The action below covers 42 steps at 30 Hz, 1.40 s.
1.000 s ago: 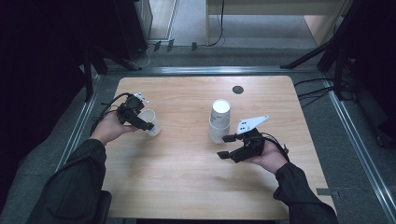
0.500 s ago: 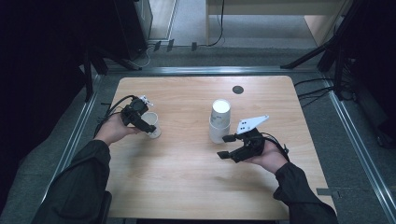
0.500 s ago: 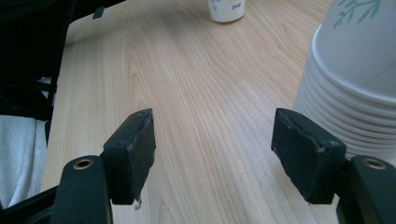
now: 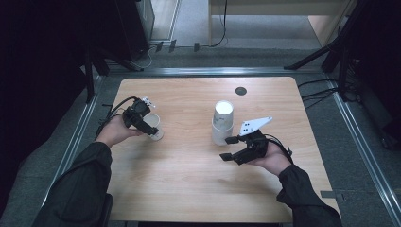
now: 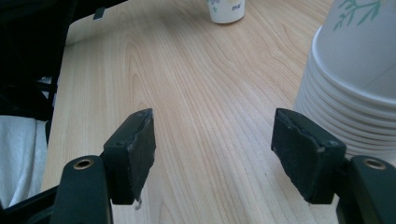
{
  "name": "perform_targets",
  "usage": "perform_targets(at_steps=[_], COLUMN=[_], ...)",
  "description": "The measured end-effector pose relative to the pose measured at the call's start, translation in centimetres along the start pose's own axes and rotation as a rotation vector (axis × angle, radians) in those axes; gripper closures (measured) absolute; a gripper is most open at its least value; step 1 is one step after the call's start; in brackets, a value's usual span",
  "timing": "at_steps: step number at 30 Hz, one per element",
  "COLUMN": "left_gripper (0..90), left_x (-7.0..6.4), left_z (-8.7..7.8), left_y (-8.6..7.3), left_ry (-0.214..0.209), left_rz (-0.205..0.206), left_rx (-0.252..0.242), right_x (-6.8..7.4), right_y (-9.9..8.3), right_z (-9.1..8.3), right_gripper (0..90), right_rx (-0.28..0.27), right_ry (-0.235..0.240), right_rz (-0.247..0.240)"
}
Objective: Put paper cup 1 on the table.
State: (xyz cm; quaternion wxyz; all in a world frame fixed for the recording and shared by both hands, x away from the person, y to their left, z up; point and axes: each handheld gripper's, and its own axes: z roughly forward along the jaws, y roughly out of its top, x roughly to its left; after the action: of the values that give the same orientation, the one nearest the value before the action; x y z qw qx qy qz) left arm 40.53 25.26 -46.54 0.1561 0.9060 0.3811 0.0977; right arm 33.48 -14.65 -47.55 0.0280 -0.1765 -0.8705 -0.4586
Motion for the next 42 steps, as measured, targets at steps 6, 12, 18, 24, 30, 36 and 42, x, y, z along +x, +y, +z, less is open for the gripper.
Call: perform_targets(at_steps=[6,12,18,24,30,36,42], left_gripper=[17.4,13.5,10.7,9.0,3.1,3.1,3.2], left_x=[-0.1,0.0,0.1,0.2,0.5,0.6,0.3], left_z=[0.1,0.1,0.0,-0.3,-0.9,-1.9,-3.6], left_y=[0.1,0.1,0.1,0.0,-0.2,-0.5,-1.0], left_ry=[-0.006,-0.016,-0.036,-0.042,-0.059,-0.079,-0.082], left_rz=[-0.008,-0.019,-0.036,-0.045,-0.079,-0.091,-0.086], left_rx=[-0.001,0.004,0.008,-0.009,-0.036,-0.067,-0.116], right_x=[-0.1,-0.1,-0.1,-0.2,-0.2,-0.2,-0.2], right_y=[0.0,0.0,0.1,0.1,0.1,0.1,0.0], right_z=[0.0,0.0,-0.1,-0.1,-0.1,-0.1,-0.2], right_gripper=[30.8,30.9,31.1,31.3,31.3,31.3,32.1], right_rx=[-0.001,-0.002,-0.004,-0.007,-0.008,-0.007,-0.004], right_ry=[0.003,-0.002,-0.002,-0.007,-0.006,-0.006,-0.003], right_rz=[0.001,0.001,0.002,-0.001,0.001,0.003,0.003])
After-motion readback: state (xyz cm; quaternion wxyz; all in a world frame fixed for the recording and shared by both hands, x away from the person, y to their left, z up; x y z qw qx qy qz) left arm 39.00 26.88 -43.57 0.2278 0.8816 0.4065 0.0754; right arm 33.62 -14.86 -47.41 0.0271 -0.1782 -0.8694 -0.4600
